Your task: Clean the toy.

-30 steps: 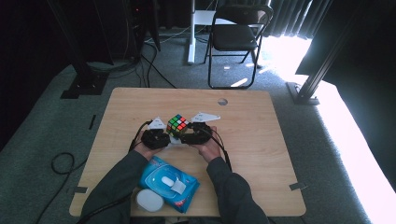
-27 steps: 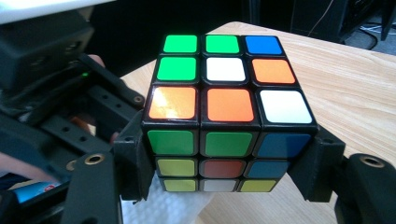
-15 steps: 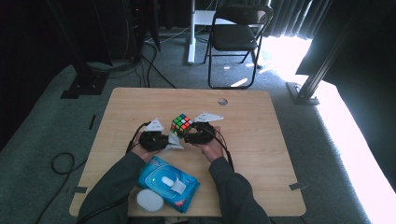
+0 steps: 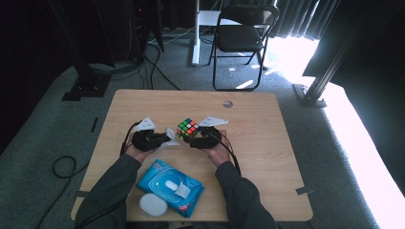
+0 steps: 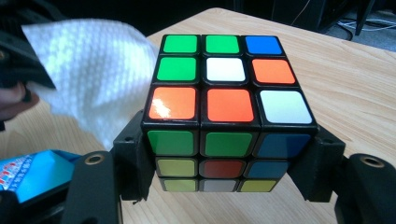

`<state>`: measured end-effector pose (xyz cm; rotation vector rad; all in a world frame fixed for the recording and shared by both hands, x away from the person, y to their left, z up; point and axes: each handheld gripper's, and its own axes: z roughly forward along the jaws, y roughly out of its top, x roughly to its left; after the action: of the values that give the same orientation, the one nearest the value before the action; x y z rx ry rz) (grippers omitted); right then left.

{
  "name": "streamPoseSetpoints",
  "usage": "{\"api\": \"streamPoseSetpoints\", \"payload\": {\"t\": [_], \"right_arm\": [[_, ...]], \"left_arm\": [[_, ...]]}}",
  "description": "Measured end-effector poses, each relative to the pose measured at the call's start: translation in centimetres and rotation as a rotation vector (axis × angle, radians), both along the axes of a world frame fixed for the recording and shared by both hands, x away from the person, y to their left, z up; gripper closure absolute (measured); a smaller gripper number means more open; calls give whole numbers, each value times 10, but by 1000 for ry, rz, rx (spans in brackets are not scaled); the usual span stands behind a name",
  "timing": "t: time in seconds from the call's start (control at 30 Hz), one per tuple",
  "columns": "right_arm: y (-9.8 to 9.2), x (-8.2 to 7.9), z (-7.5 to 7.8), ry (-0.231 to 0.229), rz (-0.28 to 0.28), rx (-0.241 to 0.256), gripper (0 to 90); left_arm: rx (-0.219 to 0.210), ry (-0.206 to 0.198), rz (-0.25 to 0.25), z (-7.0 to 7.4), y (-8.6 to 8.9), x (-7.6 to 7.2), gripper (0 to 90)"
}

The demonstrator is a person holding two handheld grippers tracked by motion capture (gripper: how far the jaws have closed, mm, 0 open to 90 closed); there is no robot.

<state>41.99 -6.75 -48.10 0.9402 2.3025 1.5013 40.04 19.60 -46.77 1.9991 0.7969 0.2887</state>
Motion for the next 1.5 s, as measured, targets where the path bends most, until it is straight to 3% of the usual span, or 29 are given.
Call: {"api": "streamPoseSetpoints", "payload": {"t": [0.5, 0.9, 1.5], "right_arm": [[-4, -1, -11, -13, -2, -74, 341], [4, -2, -25, -8, 20, -128, 340], [17, -1, -42, 10, 30, -160, 341]], "left_arm": [[12, 9, 84, 1, 15, 2, 827], [37, 33, 148, -7, 24, 5, 824], [62, 48, 188, -12, 33, 3, 813]]}}
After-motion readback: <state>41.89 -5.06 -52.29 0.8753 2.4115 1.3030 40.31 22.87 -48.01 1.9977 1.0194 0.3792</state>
